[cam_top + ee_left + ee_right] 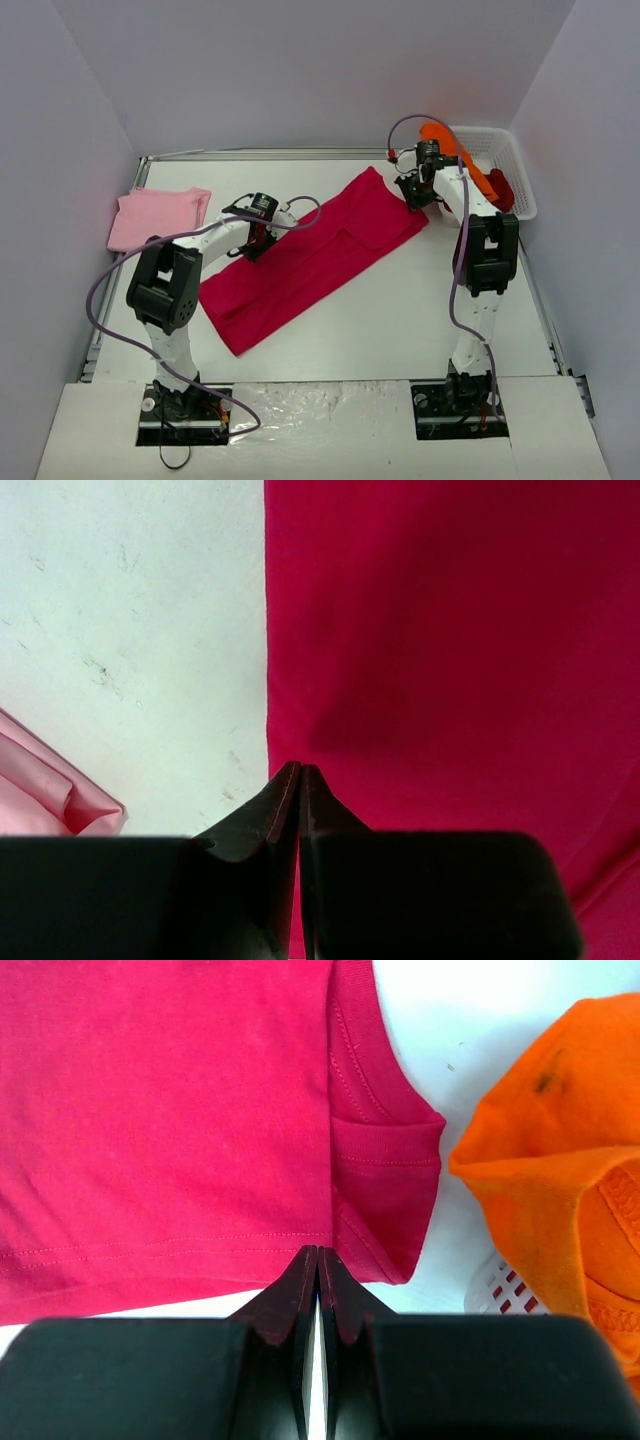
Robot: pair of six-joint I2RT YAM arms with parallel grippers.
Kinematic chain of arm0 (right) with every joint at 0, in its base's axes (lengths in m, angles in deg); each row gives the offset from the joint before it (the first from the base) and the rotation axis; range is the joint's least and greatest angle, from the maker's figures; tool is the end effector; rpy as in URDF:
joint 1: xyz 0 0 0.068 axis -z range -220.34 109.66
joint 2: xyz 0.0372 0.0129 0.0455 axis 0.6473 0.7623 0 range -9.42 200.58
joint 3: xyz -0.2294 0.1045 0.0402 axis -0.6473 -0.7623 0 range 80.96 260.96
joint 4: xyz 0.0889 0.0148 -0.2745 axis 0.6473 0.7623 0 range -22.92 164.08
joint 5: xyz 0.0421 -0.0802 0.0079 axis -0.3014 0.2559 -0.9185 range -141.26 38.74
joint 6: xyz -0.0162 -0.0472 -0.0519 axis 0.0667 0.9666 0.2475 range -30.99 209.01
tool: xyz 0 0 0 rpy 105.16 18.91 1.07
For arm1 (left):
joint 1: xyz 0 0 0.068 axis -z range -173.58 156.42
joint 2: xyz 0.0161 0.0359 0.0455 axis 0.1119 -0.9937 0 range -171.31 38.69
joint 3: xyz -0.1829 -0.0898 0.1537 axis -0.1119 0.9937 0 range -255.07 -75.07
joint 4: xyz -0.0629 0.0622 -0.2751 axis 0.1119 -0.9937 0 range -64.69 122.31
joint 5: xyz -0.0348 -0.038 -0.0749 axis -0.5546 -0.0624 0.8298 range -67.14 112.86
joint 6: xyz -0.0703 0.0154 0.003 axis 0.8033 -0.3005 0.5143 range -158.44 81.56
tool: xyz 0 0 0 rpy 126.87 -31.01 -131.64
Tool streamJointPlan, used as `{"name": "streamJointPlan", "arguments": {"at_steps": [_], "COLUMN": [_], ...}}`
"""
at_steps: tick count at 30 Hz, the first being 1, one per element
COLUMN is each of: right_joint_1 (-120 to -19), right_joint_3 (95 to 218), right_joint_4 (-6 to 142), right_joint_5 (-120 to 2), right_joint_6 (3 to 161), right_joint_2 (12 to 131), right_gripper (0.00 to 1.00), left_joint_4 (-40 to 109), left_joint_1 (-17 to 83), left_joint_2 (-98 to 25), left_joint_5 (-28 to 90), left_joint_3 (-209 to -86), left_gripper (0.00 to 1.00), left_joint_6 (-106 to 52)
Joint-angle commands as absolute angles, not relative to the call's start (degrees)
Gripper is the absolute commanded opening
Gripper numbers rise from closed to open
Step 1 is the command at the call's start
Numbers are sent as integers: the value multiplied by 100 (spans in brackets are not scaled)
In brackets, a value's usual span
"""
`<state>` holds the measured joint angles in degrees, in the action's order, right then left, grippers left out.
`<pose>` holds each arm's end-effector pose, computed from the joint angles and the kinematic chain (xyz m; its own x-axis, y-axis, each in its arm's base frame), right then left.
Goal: Fold and stack the t-shirts
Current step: Rotate the tshirt 90 degrees
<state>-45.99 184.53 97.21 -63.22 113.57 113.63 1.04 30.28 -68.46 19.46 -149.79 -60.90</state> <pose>0.5145 0.0633 0.1840 -0.5937 -0.4673 -0.6551 -0.5242 0.8423 -0.1256 0.3812 -0.1646 0.1323 -0.6126 0.6880 -0.3891 0.6642 0.7149 0.2185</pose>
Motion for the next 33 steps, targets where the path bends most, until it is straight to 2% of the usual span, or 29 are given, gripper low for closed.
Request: {"name": "streamJointPlan", "arguments": {"at_steps": [1, 13, 33], "right_joint_1": [-4561, -4526, -4526], "right_joint_3": [18449, 18493, 18537], "right_joint_4": [9750, 9767, 9837], "right_joint_5": [-6233, -6365, -6374], "right_joint_6": [11248, 11248, 11380], "right_joint_2": [11081, 11442, 12364], "right_gripper": [0, 0, 0], "left_joint_4": [146, -47, -574], "left_joint_1": [3007, 2857, 1952], "left_joint_2": [-6783, -6089, -5184], "left_joint_5": [2005, 1908, 2057], "left_joint_3": [-14978, -15083, -15075], "left_gripper": [2, 2, 2], "left_joint_6": [-6112, -5936, -5654]}}
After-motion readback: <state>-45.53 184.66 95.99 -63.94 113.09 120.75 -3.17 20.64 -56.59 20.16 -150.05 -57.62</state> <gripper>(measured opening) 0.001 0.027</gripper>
